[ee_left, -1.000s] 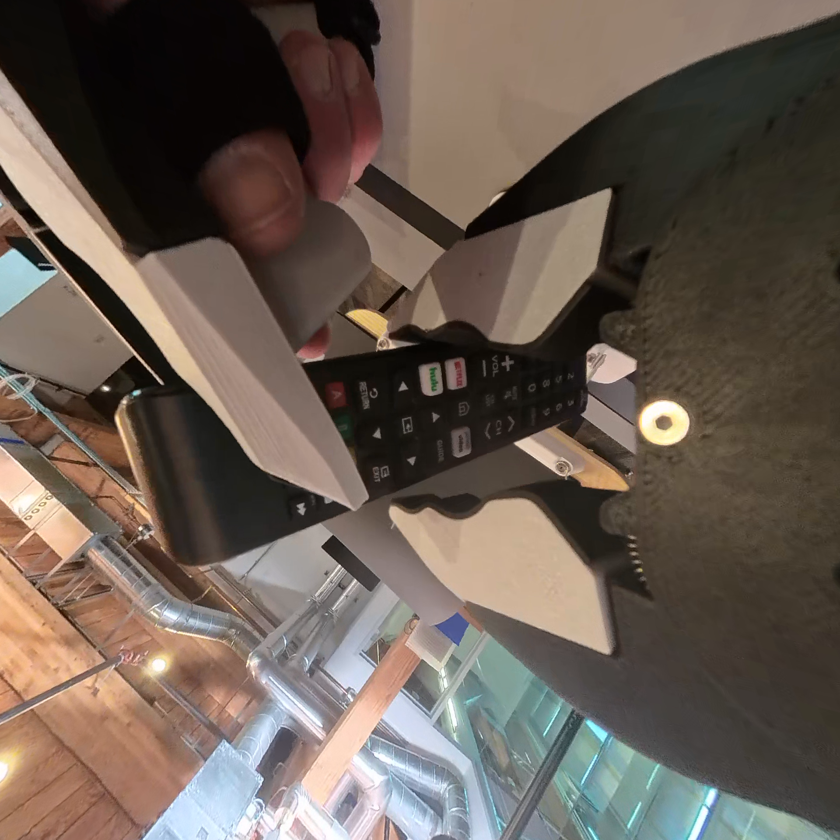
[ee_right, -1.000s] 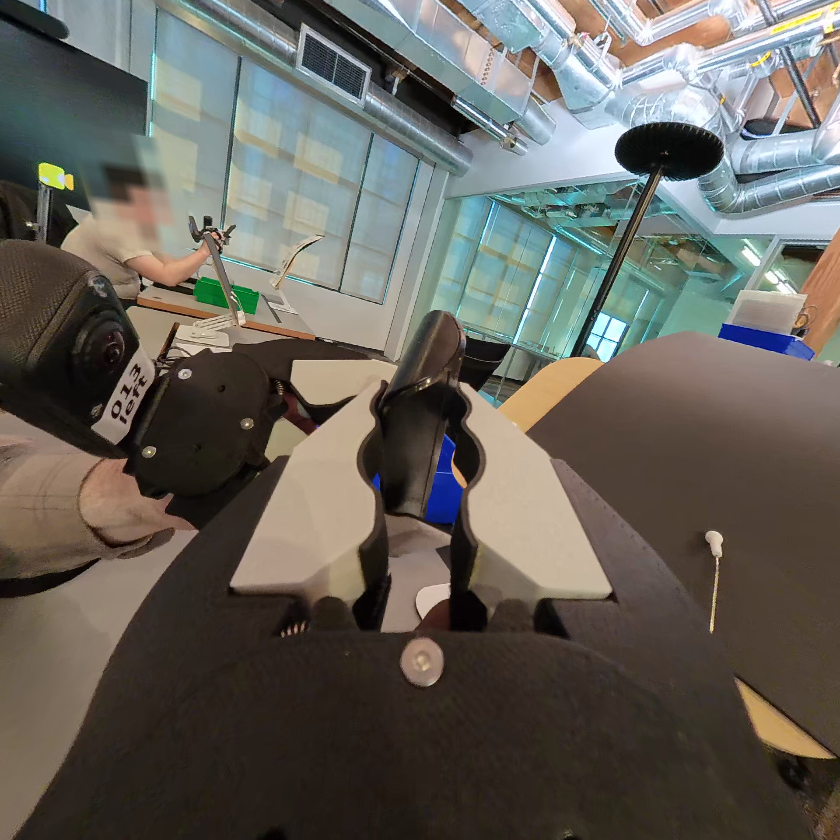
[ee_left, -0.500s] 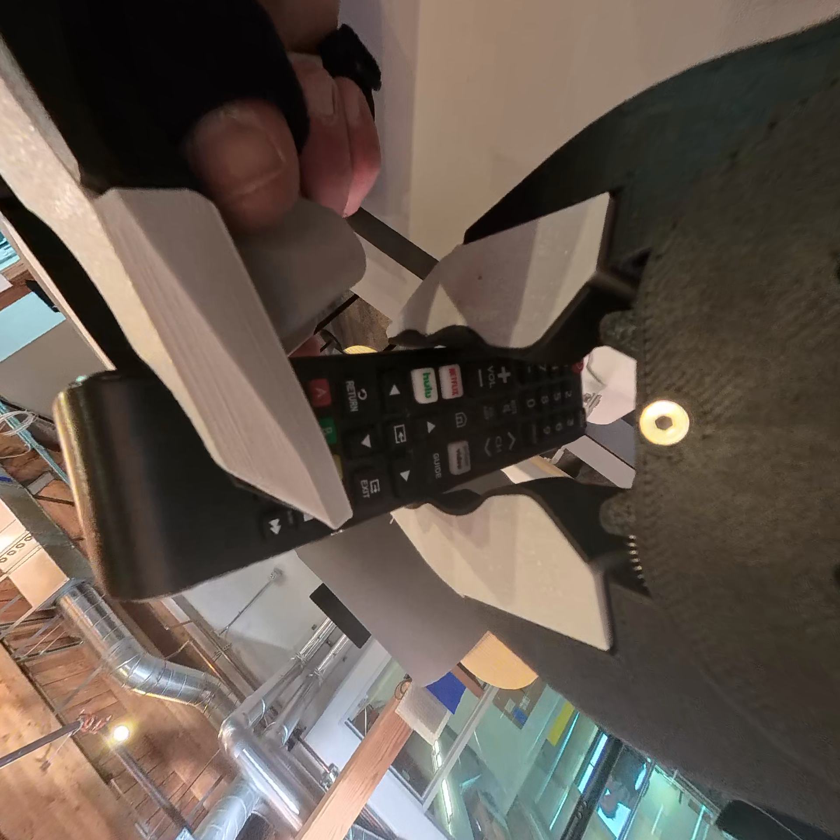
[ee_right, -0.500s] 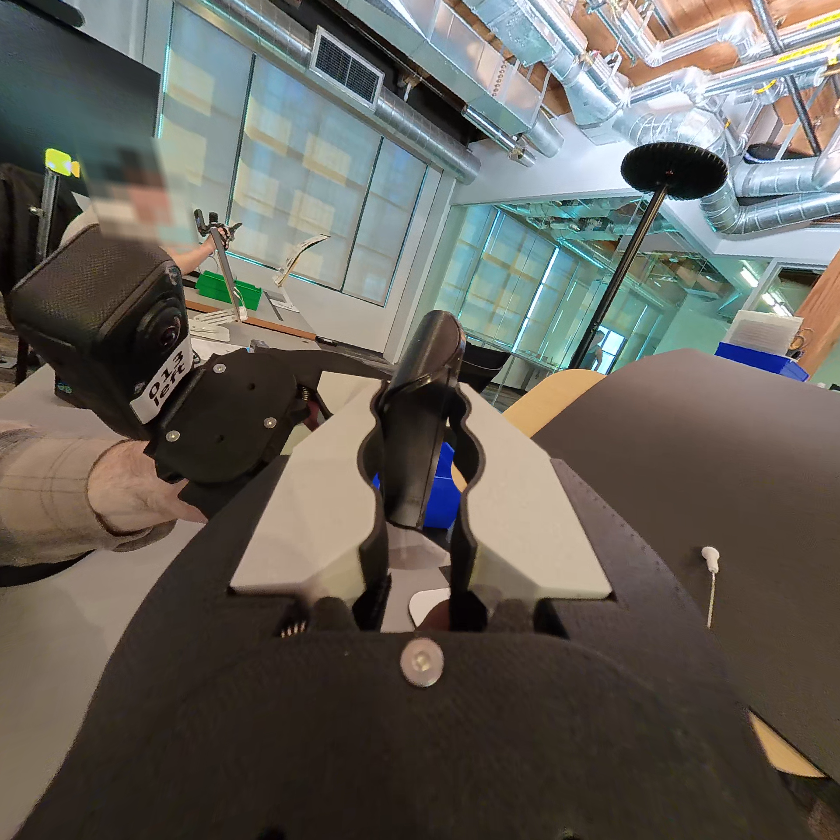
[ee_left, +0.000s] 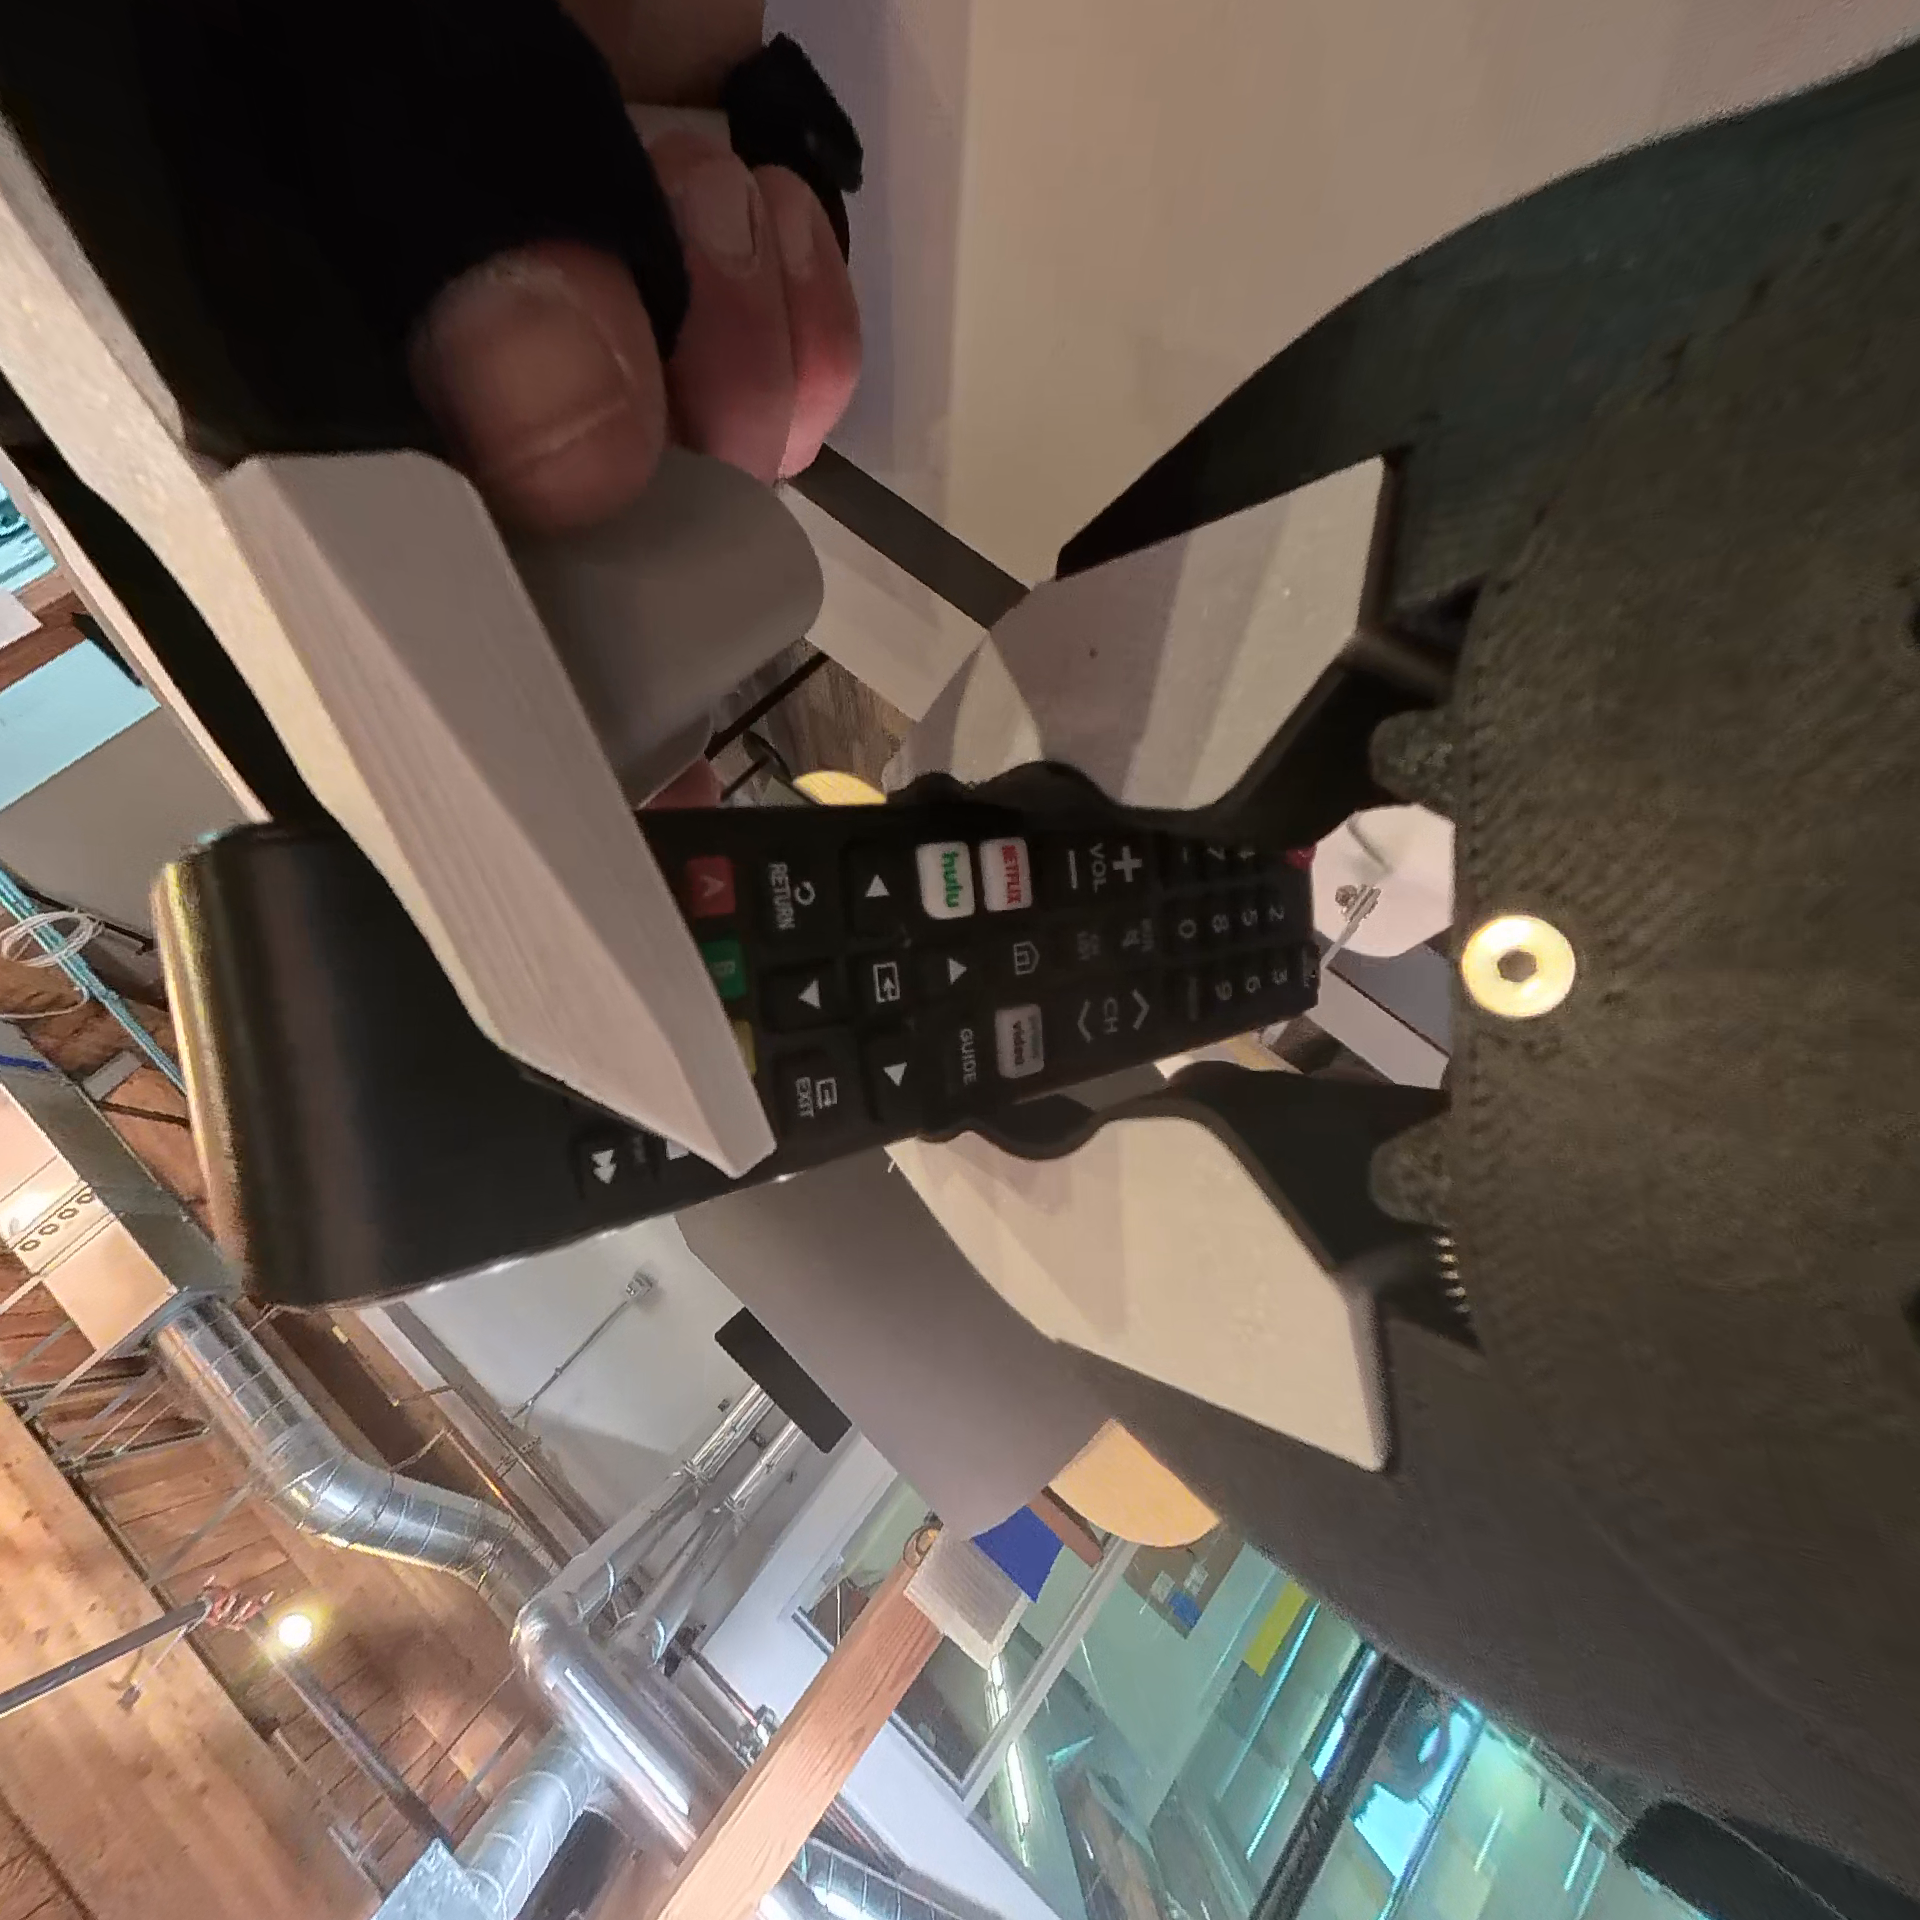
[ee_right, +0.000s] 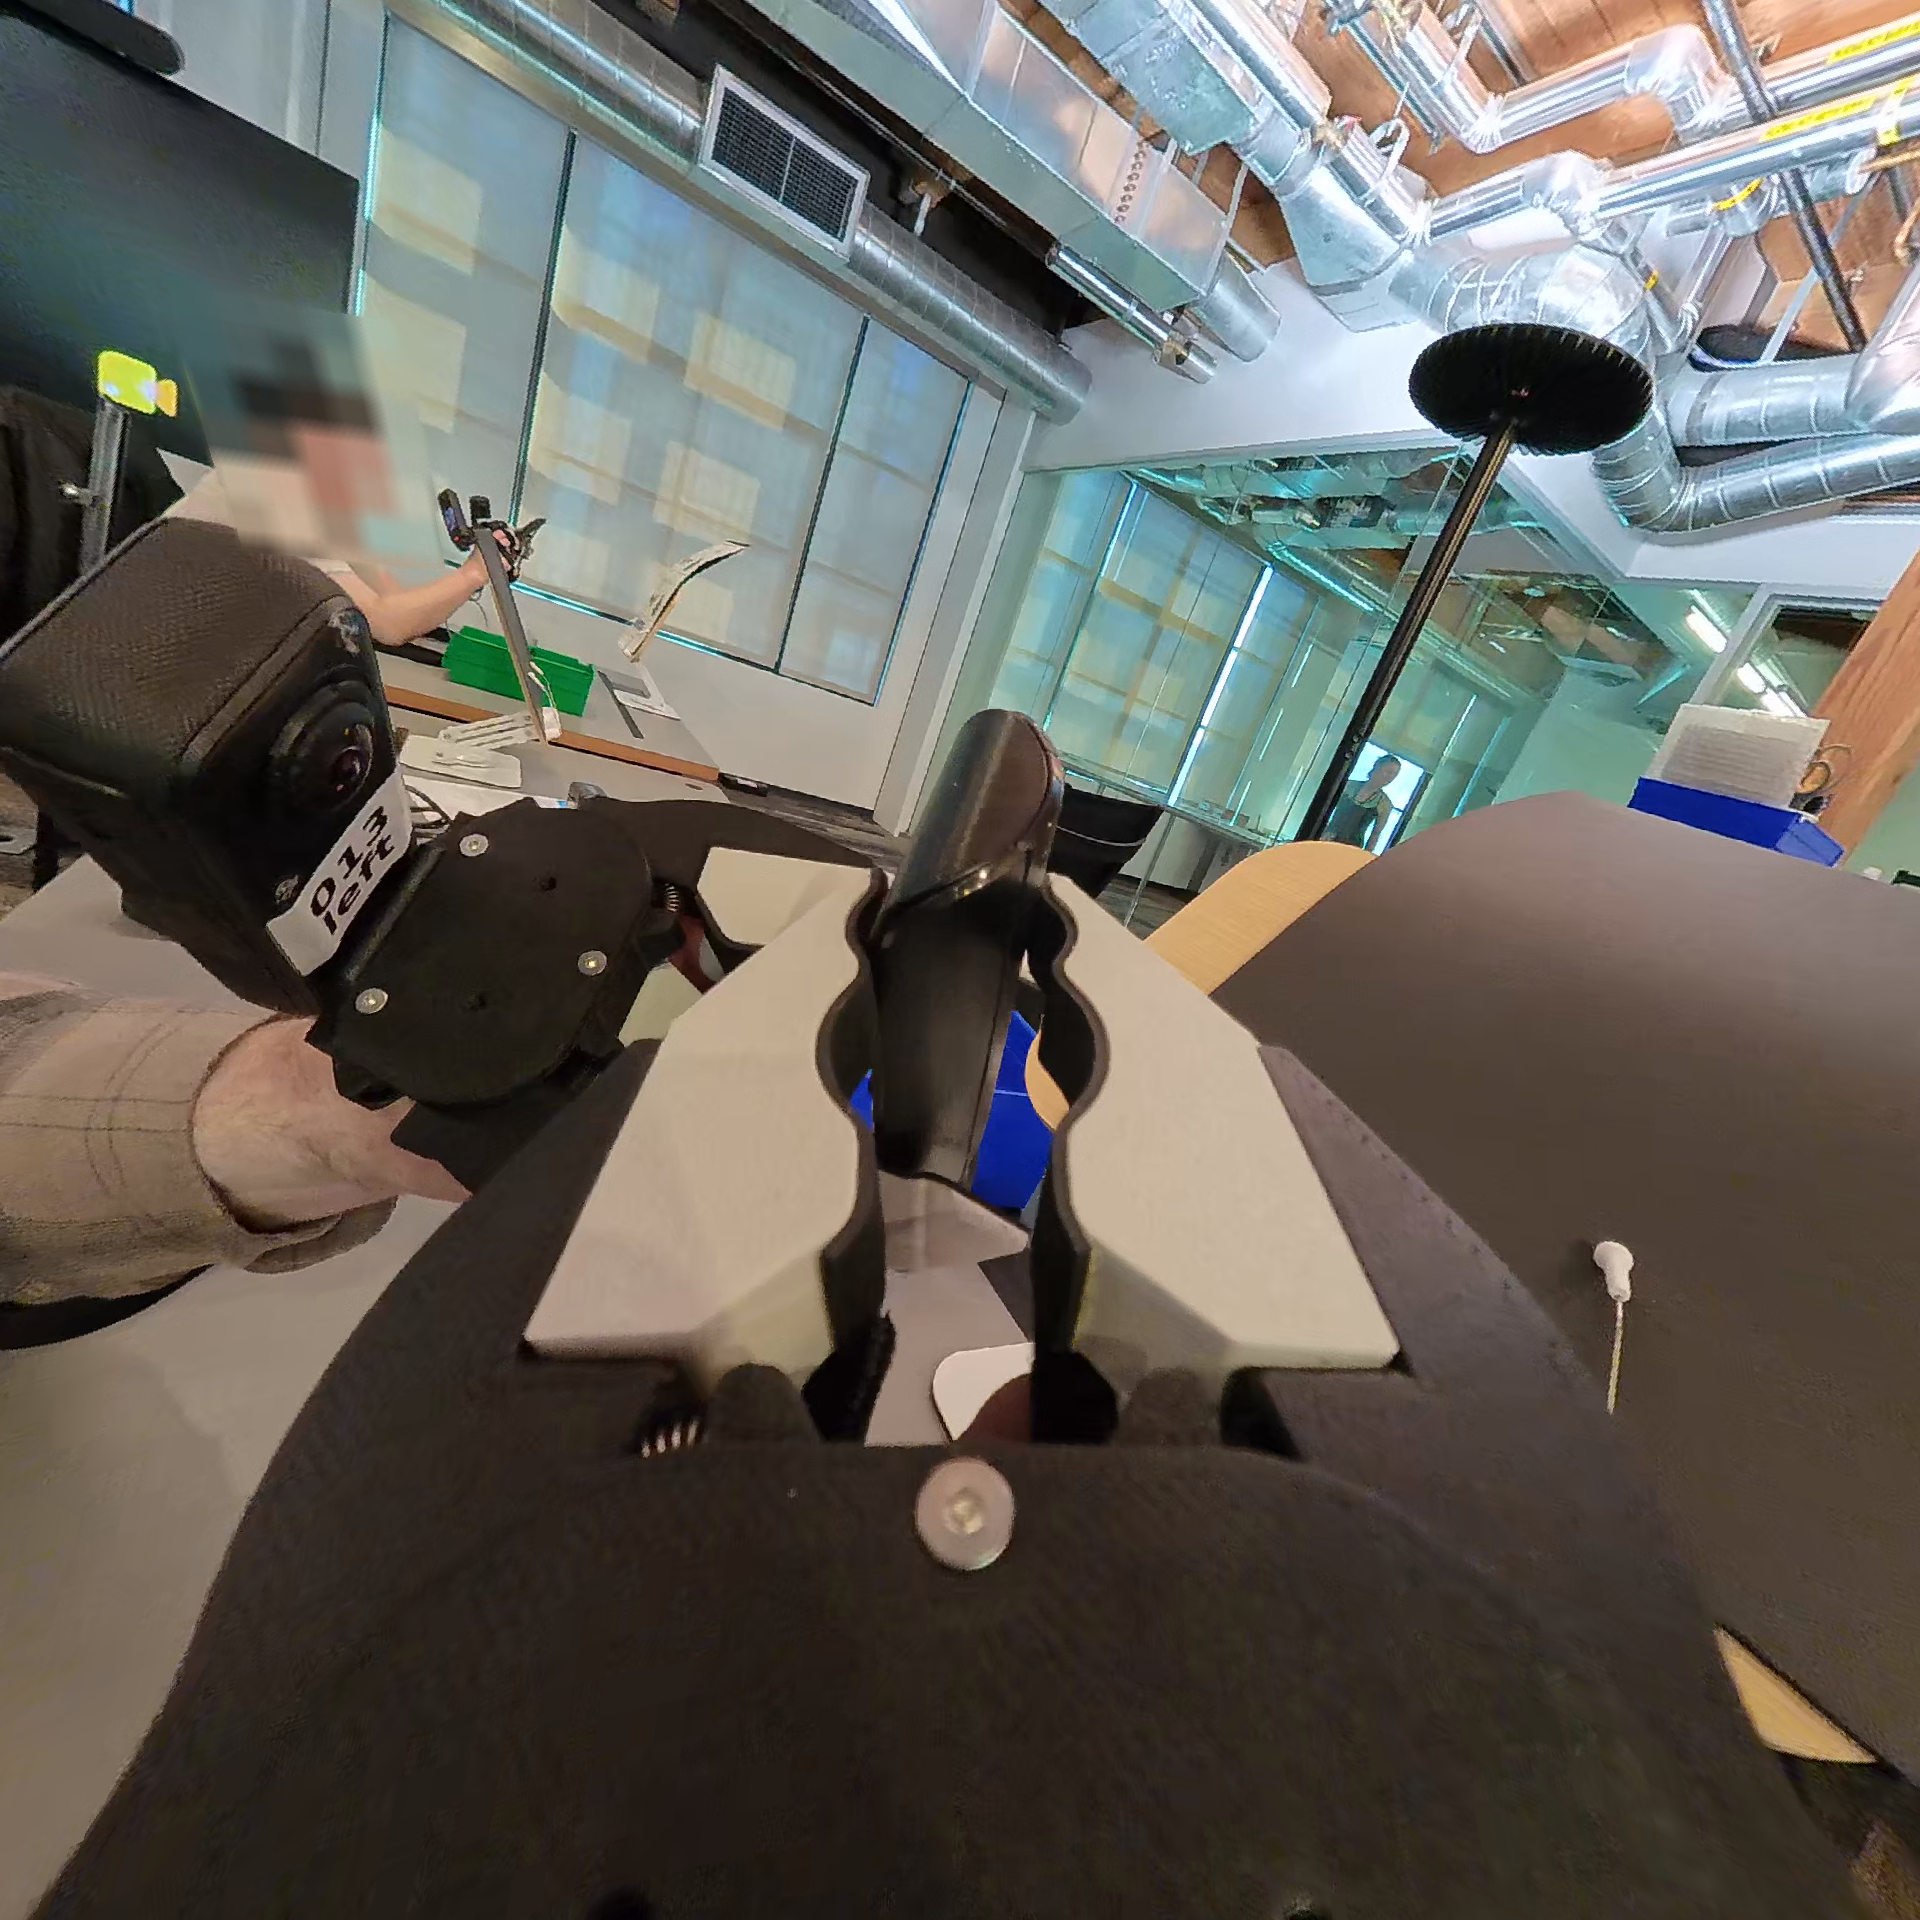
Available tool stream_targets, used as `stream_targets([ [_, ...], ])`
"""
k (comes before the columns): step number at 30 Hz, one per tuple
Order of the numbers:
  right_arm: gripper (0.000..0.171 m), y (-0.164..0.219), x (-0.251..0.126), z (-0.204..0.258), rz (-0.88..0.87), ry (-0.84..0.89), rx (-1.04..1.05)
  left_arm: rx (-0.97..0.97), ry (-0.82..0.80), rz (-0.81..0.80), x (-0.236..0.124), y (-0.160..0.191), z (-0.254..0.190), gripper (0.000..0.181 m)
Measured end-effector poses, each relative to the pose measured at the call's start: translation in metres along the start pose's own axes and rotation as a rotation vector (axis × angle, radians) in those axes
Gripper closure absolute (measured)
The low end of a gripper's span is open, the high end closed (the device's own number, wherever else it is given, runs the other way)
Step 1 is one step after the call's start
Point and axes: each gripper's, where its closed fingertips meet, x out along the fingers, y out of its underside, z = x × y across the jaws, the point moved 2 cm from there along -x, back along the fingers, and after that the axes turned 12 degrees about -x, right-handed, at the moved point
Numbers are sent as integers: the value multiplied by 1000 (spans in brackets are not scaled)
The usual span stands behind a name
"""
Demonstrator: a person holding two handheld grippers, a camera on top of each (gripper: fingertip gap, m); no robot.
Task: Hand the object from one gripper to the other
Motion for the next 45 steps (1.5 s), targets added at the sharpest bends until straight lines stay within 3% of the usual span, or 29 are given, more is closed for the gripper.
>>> stream_targets([
  [3, 147, 0, 0, -1, 4, 11, -7, 2, -16, -1, 0, 0, 2, 129],
  [9, 130, -1, -6, -10, 39, 14, -40, 27, -17, 21, 0, 5, 7, 130],
  [17, 124, 20, -27, -10, 301, -204, 75, 426, -56, 120, -2, 19, 13, 129],
  [22, 121, 48, -25, 6, 453, -270, 115, 552, -68, 137, 2, 25, -3, 129],
  [24, 127, 58, -21, 10, 489, -269, 114, 598, -70, 132, 3, 27, -10, 129],
  [27, 149, 67, -18, 14, 509, -271, 118, 620, -74, 154, 5, 31, -15, 129],
  [35, 149, 65, -14, 12, 481, -240, 100, 623, -113, 146, 5, 30, -9, 130],
  [39, 138, 66, -14, 10, 497, -224, 113, 613, -127, 143, 3, 28, -6, 130],
  [41, 149, 66, -14, 12, 495, -235, 109, 614, -136, 151, 4, 28, -6, 129],
  [45, 150, 66, -13, 11, 486, -230, 110, 618, -154, 145, 4, 27, -4, 129],
])
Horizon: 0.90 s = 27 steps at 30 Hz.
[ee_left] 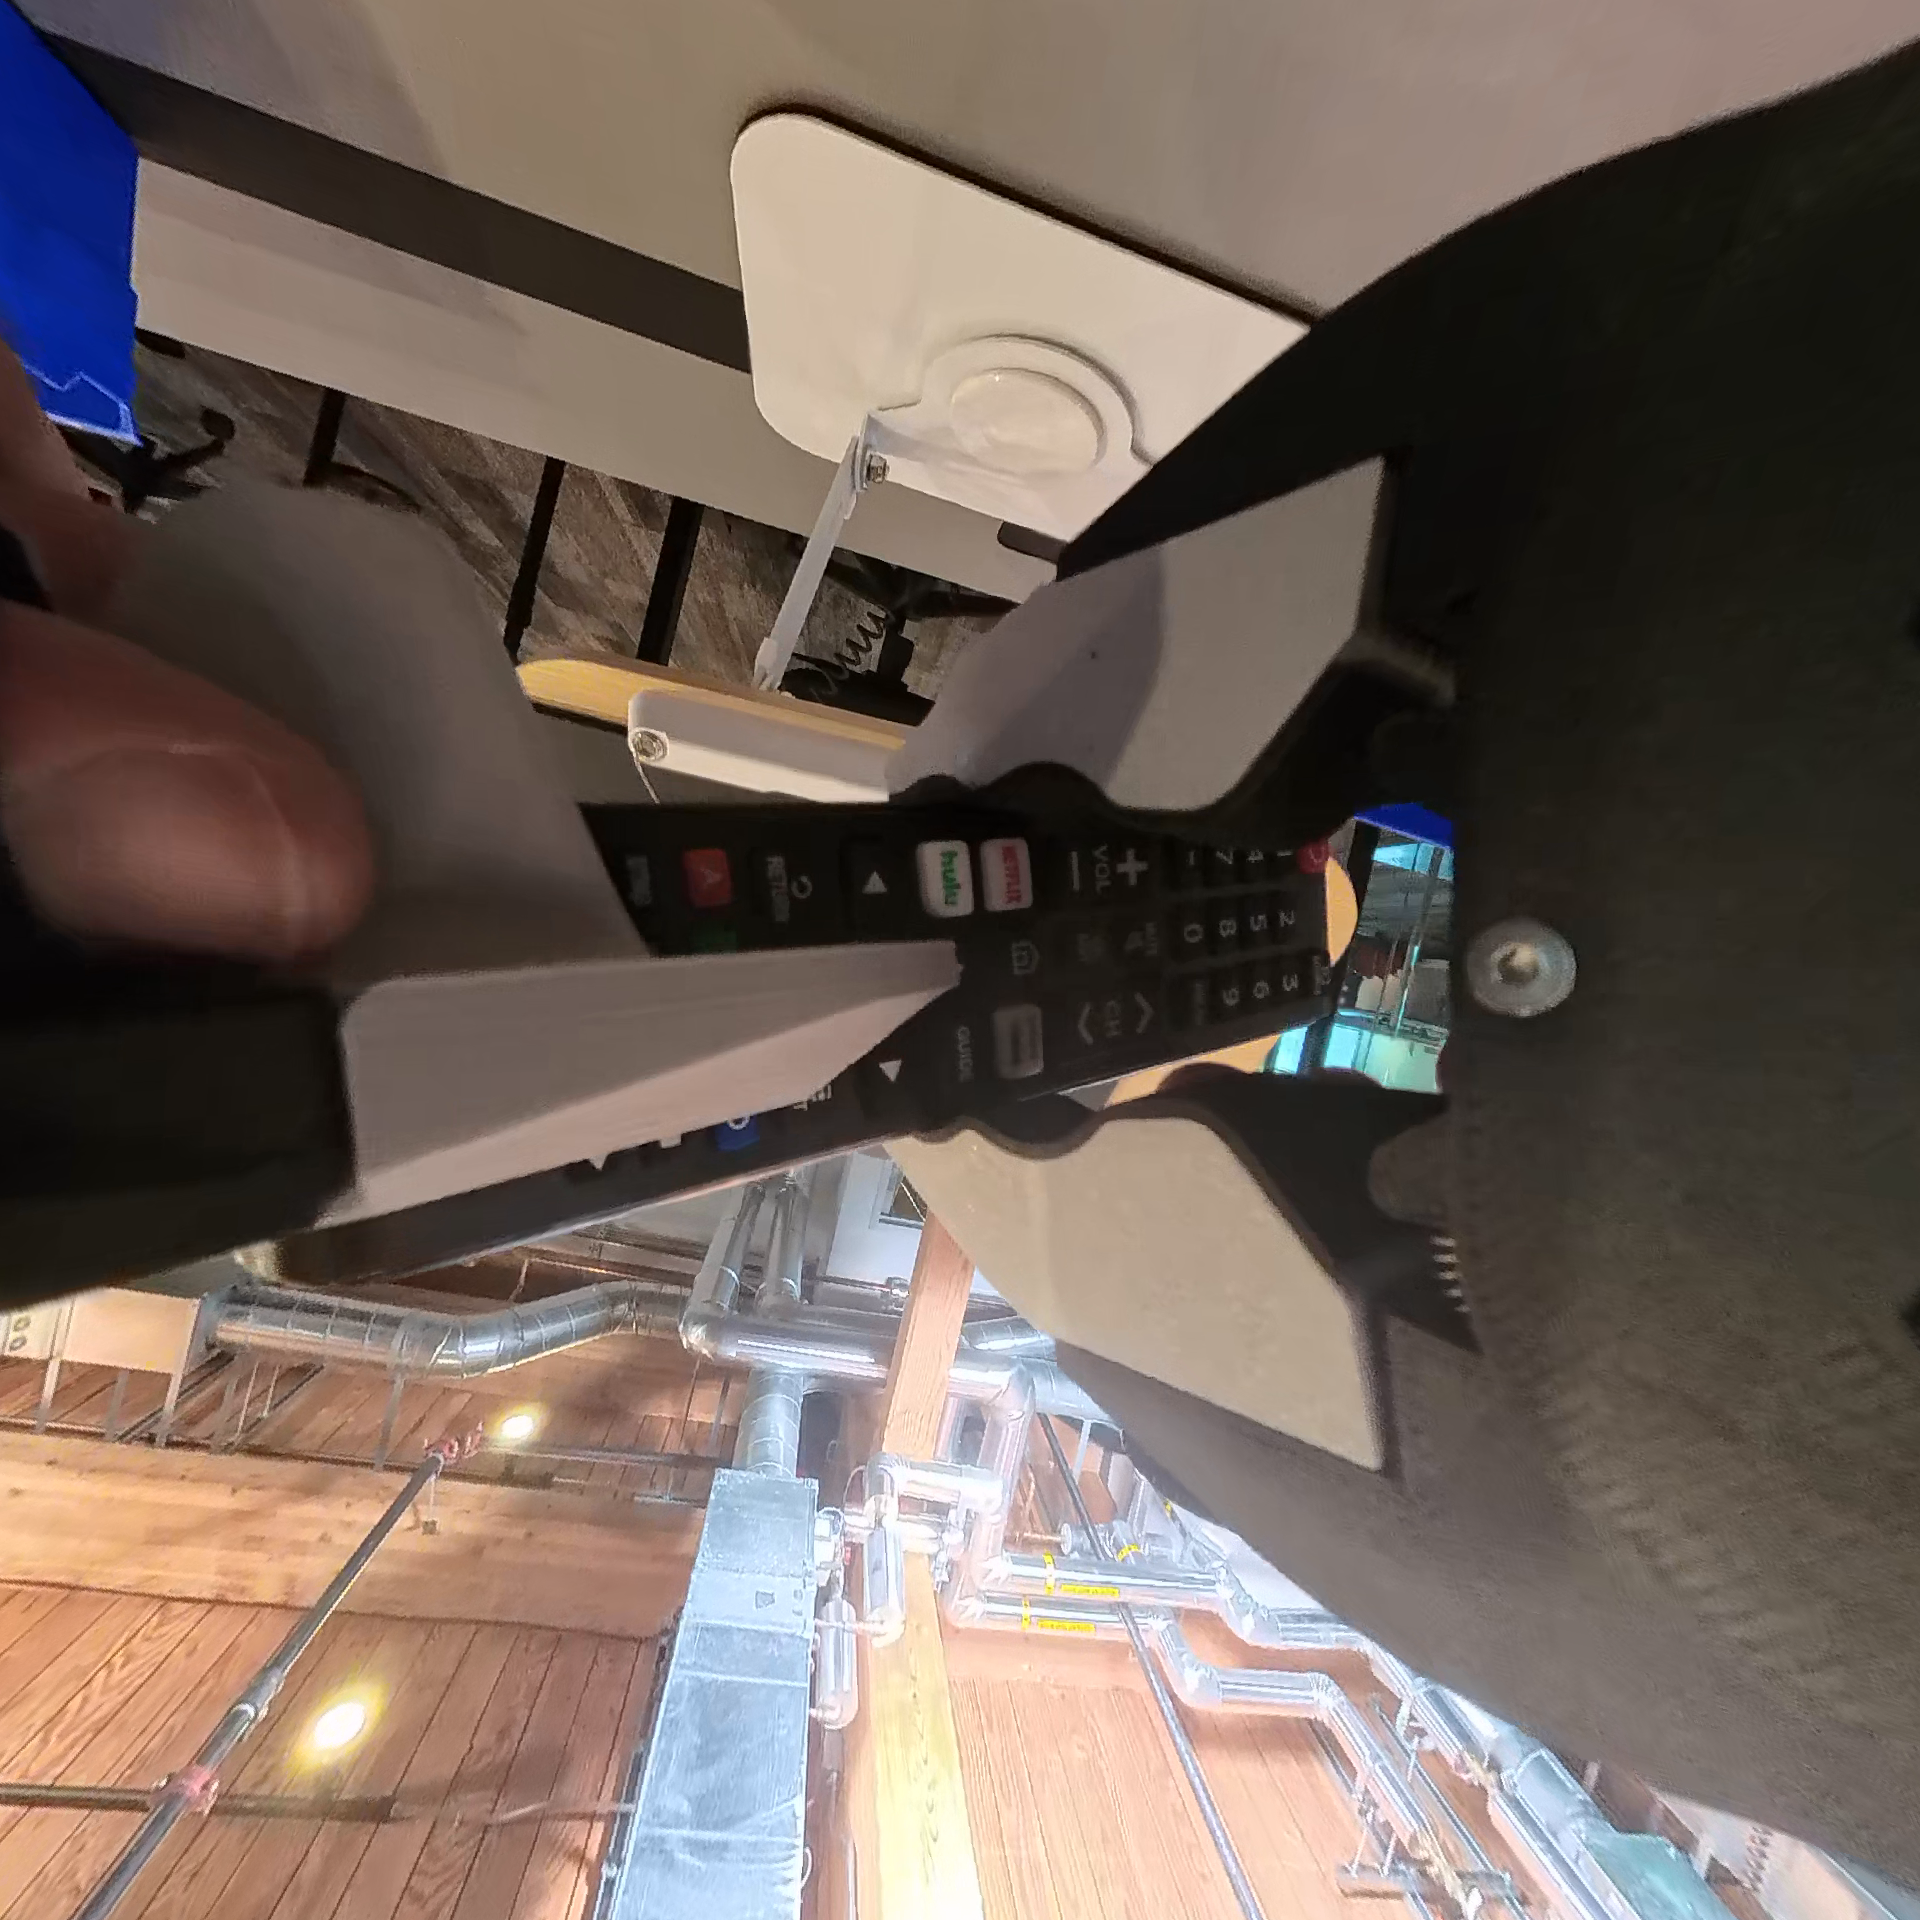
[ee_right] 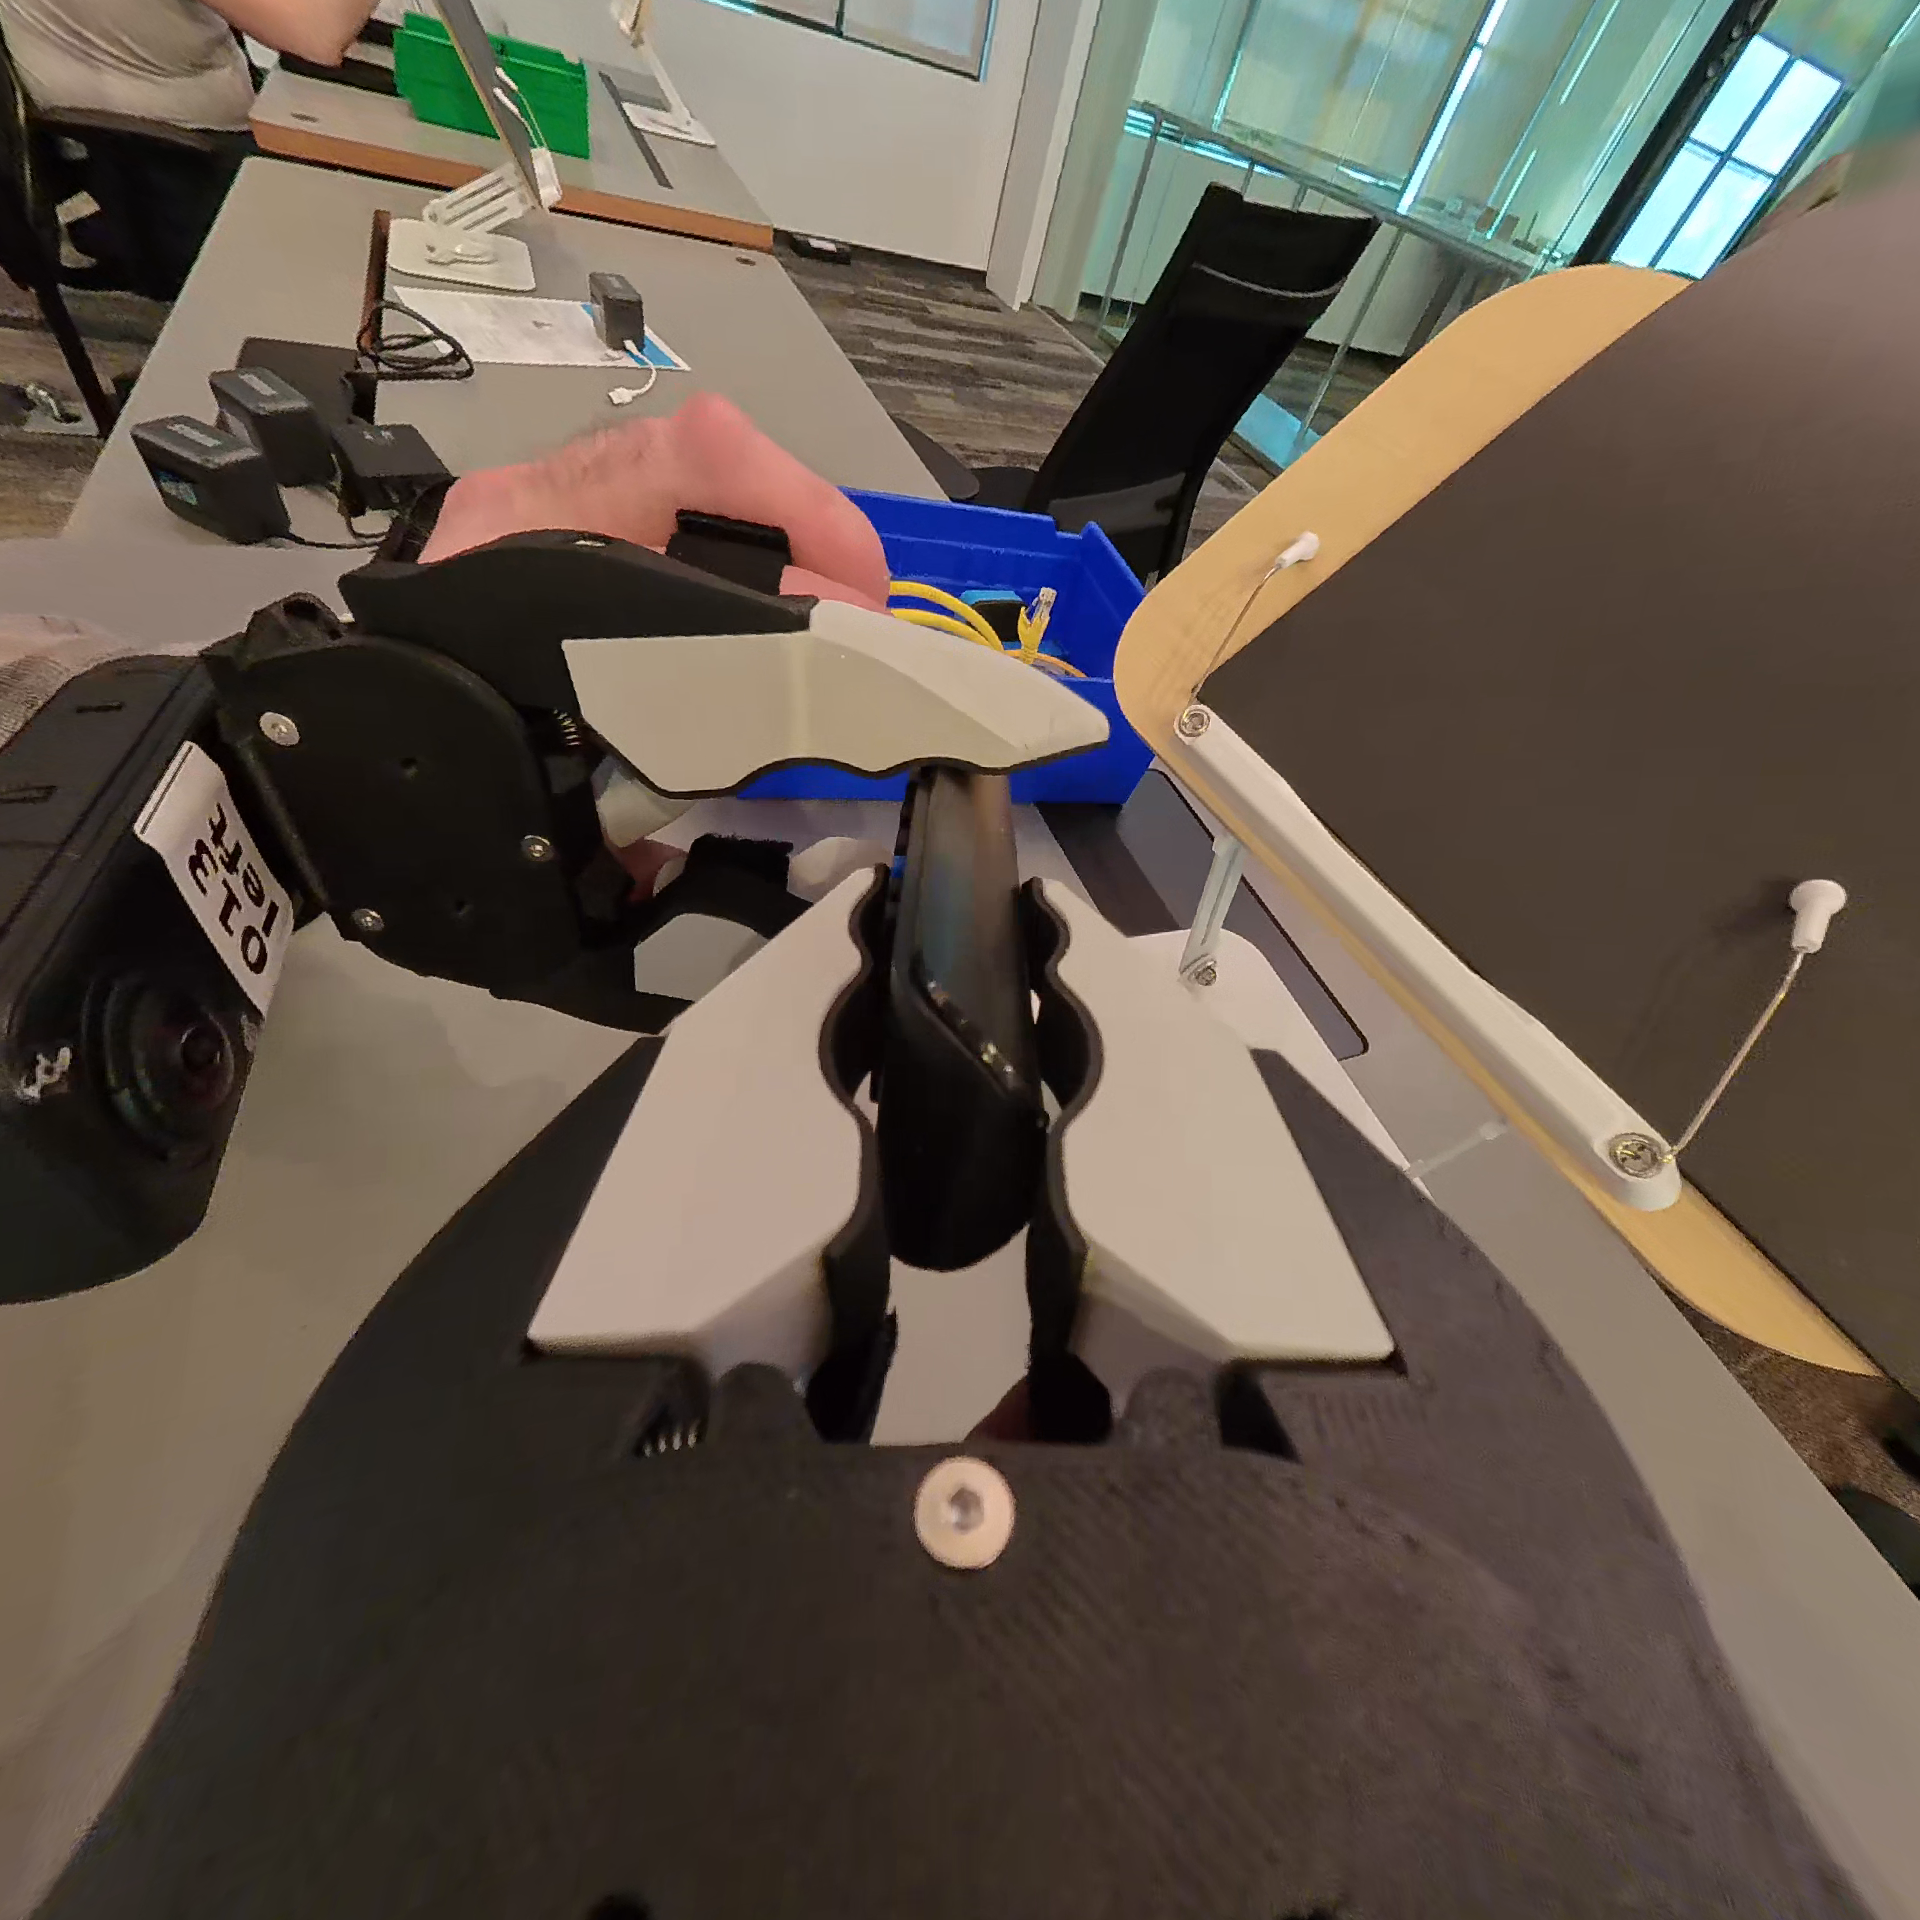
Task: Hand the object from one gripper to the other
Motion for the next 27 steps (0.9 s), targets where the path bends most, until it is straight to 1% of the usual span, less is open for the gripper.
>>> stream_targets([
  [2, 150, -3, -2, 0, -25, -10, 2, -8, 0, -24, -1, -3, 2, 130],
  [4, 150, -5, -5, -3, -55, -8, 23, -67, 54, -39, -4, -6, 5, 130],
  [6, 150, -3, -11, -10, -81, -1, 25, -155, 145, -56, -8, -8, 10, 116],
  [8, 150, -4, -22, -16, -149, -29, 48, -310, 250, -40, -12, -2, 19, 106],
  [9, 150, -6, -29, -18, -197, -47, 54, -400, 284, -69, -15, -2, 27, 103],
  [13, 150, -12, -59, -19, -345, -136, 33, -819, 478, -202, -29, -3, 55, 103],
  [15, 150, -13, -71, -15, -403, -186, 3, -1006, 628, -278, -37, -9, 58, 105],
  [17, 151, -12, -78, -10, -439, -222, -30, -1135, 778, -330, -44, -17, 53, 111],
  [19, 150, -10, -80, -6, -454, -256, -29, -1159, 871, -361, -48, -26, 42, 117],
  [23, 150, -8, -78, 5, -474, -321, -48, -1165, 963, -382, -53, -43, 24, 137],
  [24, 150, -8, -77, 7, -483, -333, -51, -1181, 962, -392, -52, -44, 23, 149],
  [27, 150, -6, -77, 8, -494, -346, -47, -1196, 990, -401, -53, -47, 18, 152],
])
